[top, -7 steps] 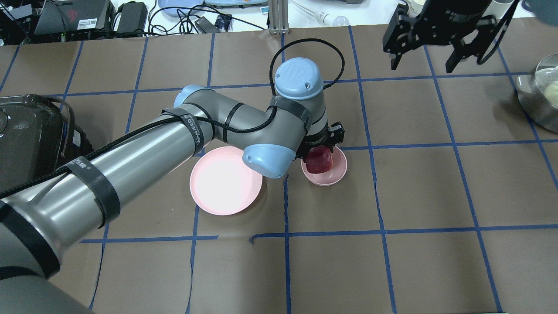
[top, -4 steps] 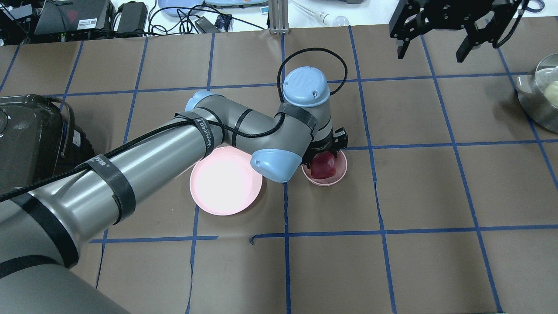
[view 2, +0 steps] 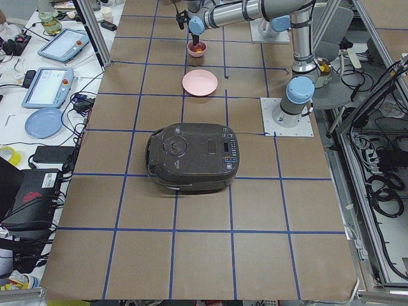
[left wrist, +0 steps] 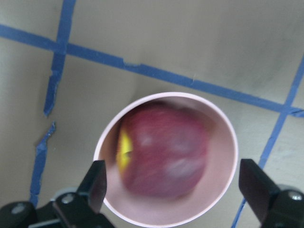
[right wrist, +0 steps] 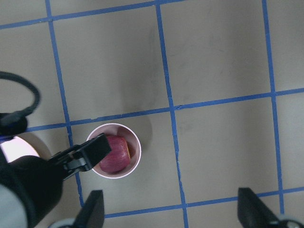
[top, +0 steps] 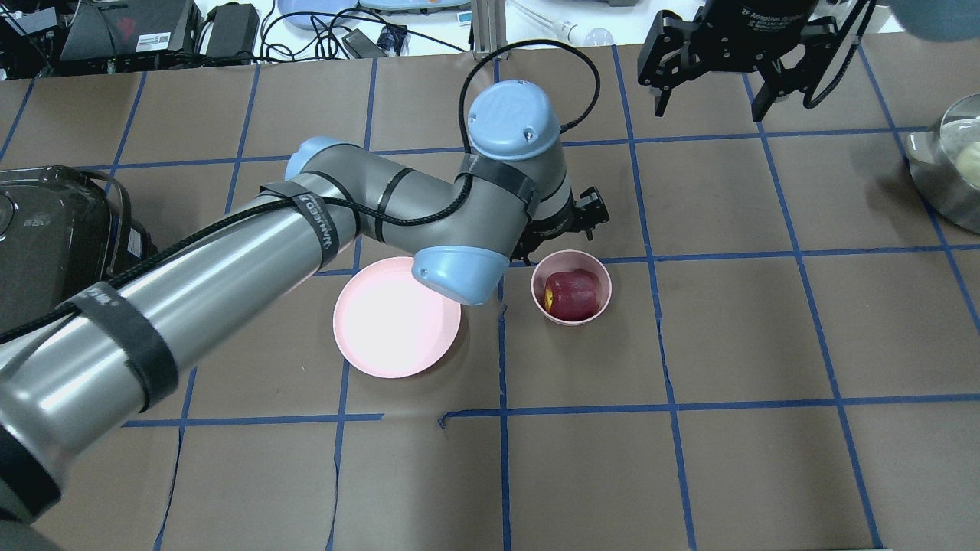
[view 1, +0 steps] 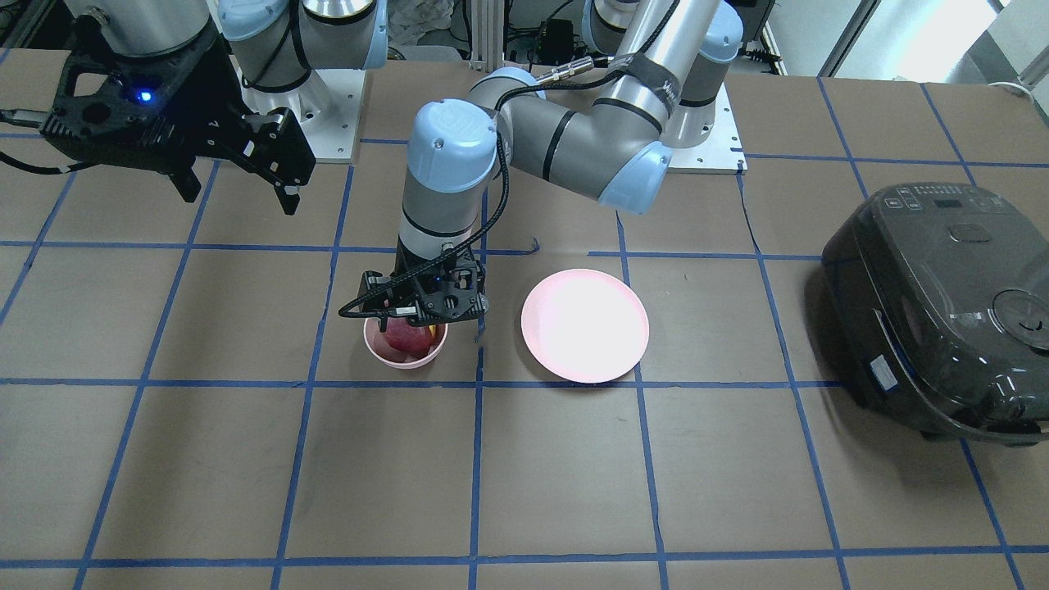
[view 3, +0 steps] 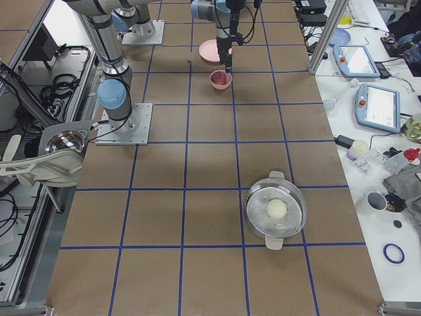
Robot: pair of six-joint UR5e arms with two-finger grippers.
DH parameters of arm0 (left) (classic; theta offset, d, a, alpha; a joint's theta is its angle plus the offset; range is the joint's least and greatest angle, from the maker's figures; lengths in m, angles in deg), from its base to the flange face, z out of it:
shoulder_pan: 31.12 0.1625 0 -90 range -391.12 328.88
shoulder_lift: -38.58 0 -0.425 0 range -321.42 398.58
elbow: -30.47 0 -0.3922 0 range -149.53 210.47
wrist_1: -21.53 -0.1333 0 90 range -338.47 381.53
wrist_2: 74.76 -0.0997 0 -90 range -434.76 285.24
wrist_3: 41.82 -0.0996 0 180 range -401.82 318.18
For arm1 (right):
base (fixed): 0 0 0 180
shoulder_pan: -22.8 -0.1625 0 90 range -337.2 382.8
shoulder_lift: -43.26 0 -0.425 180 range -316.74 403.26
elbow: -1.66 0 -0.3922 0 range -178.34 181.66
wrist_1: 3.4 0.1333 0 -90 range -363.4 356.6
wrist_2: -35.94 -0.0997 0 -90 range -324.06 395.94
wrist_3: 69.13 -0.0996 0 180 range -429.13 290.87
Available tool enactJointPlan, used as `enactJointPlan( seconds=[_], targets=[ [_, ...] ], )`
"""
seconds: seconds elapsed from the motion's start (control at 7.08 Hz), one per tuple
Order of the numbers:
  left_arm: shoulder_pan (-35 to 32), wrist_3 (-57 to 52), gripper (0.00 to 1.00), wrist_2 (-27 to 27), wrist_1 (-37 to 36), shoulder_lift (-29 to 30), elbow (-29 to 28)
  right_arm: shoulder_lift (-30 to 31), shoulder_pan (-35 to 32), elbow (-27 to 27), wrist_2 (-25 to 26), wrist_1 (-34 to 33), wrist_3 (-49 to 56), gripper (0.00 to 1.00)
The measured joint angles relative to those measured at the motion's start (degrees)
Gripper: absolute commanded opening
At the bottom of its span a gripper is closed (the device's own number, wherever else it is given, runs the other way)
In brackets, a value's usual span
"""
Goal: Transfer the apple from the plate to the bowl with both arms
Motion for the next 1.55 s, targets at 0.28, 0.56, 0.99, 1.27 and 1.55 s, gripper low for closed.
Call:
enactJointPlan(
  seconds=[0.28, 0.56, 0.99, 1.27, 1.55],
  targets=[
    [6.08, -12.46, 1.00, -0.28, 9.20, -7.24, 0.72, 0.03, -0.18, 0.75, -0.22, -1.87, -0.11, 1.00],
    [14.30, -27.36, 1.00, -3.70, 22.25, -14.59, 0.22, -0.12, -0.15, 0.88, -0.38, -2.98, 0.05, 1.00],
    [23.86, -38.67, 1.00, -7.81, 30.36, -19.67, -4.32, -0.29, -0.07, 1.99, -0.68, -6.77, 0.12, 1.00],
    [25.89, -39.51, 1.00, -7.91, 32.84, -19.93, -6.66, -0.29, -0.05, 2.24, -0.70, -7.09, 0.15, 1.00],
    [26.25, -39.61, 1.00, -7.82, 33.23, -19.95, -7.01, -0.29, -0.10, 2.30, -0.70, -7.07, 0.20, 1.00]
  ],
)
